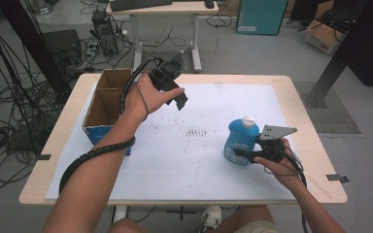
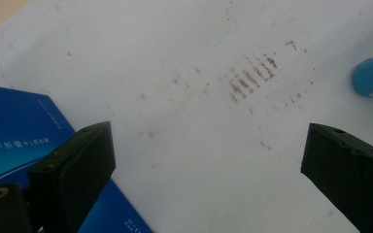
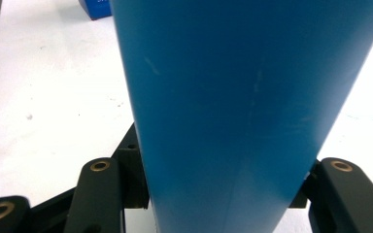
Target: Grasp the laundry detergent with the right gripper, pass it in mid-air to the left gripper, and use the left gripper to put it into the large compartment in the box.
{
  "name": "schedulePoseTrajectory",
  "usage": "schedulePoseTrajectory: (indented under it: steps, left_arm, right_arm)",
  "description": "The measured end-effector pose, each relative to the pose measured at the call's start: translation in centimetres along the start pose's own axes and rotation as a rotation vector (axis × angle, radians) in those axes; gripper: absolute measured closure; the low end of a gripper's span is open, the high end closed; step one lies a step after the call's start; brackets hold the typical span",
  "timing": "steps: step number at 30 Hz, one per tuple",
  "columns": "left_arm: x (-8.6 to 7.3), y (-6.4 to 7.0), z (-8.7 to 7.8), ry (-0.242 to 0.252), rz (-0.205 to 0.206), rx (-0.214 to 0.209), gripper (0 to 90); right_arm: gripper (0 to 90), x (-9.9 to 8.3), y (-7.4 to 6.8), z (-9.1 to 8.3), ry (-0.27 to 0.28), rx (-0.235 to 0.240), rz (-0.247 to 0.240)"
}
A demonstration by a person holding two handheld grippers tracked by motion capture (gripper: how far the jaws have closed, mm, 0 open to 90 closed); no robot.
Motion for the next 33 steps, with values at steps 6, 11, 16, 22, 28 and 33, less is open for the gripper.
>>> schedulePoseTrajectory:
  steps: [6,11,16,22,28,33]
  left_arm:
    - [-0.2,0.0,-1.6,0.004,0.085,-0.01,5.7]
    - [-0.3,-0.2,-3.0,0.005,0.143,-0.014,5.7]
    - [-0.5,-0.5,-4.5,-0.002,0.226,-0.006,5.6]
    - [-0.5,-0.6,-6.1,-0.001,0.306,-0.014,5.6]
    - [-0.3,-0.5,-7.2,-0.003,0.365,-0.024,5.4]
    - [-0.3,0.0,-8.2,-0.011,0.414,-0.045,5.4]
  right_arm:
    - [44.3,2.4,-0.2,0.3,-0.022,0.036,0.03]
    - [44.1,4.8,-0.6,0.7,-0.046,0.049,0.05]
    - [44.0,7.0,-0.8,1.4,-0.062,0.055,0.052]
    - [43.9,9.5,-1.2,2.6,-0.083,0.074,0.041]
    - [43.7,11.2,-1.8,4.2,-0.091,0.099,0.018]
    - [43.7,12.9,-3.0,6.2,-0.102,0.137,-0.017]
Point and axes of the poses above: each handheld gripper's, and its own axes: z roughly forward along the jaws, x roughly out of its top, y roughly to its right, the point moved 8 cm from there along z, roughly forward along the jaws, and after that the axes turned 8 degrees about z, right-handed, at the moved point
